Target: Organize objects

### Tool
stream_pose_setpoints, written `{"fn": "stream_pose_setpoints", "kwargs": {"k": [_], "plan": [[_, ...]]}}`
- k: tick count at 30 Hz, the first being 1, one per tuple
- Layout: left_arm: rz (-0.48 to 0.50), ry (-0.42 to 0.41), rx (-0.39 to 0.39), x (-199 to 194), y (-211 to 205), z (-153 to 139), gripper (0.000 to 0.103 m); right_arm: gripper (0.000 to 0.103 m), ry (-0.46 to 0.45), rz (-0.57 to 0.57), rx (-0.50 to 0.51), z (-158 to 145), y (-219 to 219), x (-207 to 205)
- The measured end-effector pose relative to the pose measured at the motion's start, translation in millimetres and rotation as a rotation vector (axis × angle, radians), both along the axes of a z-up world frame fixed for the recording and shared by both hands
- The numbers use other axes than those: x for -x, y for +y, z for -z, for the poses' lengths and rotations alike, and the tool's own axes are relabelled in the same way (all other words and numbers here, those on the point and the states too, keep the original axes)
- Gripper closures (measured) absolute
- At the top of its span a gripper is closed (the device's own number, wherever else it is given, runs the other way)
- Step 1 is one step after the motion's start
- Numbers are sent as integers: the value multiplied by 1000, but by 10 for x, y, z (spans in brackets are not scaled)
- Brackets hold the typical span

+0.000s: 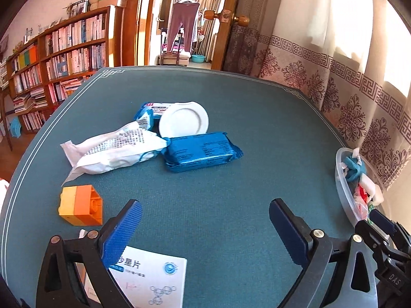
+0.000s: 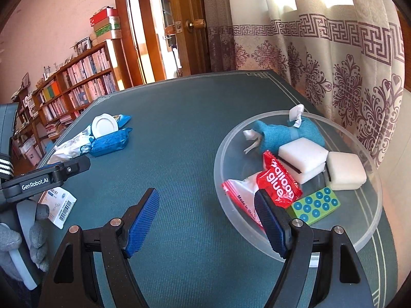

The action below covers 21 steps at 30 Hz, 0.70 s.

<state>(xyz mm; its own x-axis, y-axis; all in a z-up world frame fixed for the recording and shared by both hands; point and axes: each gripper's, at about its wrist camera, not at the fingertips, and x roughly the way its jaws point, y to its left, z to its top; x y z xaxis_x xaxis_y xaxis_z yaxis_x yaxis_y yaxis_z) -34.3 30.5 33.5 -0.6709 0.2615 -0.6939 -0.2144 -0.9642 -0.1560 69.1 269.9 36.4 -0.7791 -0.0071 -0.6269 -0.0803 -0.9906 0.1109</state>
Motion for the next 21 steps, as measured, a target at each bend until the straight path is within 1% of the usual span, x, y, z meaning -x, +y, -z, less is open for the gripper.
{"fn": "stream_pose_setpoints", "kwargs": {"k": [6,11,13,16,18,21], "plan": [[-78,4,-2,70,-333,5,2,25,-19,-61,-3,36,-195,70],[-153,0,4,140,-619,36,2,24,-57,-116,20,104,-331,111],[-181,3,18,163,-702,45,2,24,-69,-141,22,129,-393,128],[-209,-18,17,213,-808,94,2,24,-82,-177,35,149,-469,159],[-221,-30,9,228,-868,124,4,24,-91,-198,46,159,-516,184],[-223,-47,19,252,-881,166,12,24,-101,-221,51,181,-585,214]]}}
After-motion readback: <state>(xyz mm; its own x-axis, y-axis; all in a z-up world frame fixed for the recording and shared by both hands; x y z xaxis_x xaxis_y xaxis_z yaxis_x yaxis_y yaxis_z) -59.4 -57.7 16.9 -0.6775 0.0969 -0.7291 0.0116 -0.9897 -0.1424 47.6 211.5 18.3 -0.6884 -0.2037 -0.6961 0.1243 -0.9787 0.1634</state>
